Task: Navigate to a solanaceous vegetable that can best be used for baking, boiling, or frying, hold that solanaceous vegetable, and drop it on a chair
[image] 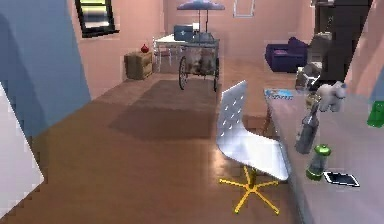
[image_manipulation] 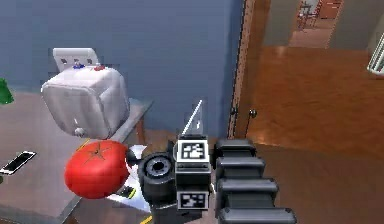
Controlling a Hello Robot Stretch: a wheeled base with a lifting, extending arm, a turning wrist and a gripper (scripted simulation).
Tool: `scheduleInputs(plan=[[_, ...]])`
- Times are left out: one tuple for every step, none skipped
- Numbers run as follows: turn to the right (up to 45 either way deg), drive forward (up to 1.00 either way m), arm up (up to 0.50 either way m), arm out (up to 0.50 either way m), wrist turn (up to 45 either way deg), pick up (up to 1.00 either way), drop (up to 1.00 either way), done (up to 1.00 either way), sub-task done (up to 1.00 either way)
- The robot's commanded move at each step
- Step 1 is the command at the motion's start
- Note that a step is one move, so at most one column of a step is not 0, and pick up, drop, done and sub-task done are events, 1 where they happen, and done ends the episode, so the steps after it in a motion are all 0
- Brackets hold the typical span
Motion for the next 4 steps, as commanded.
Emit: scheduleInputs(plan=[[-42.0,0.00,0.00,0.00,0.0,0.00,0.00,0.00,0.00],[45.0,0.00,0.00,0.00,0.0,0.00,0.00,0.00,0.00],[27.0,0.00,0.00,0.00,0.0,0.00,0.00,0.00,0.00],[3.0,0.00,0.00,0.00,0.0,0.00,0.00,0.00,0.00]])
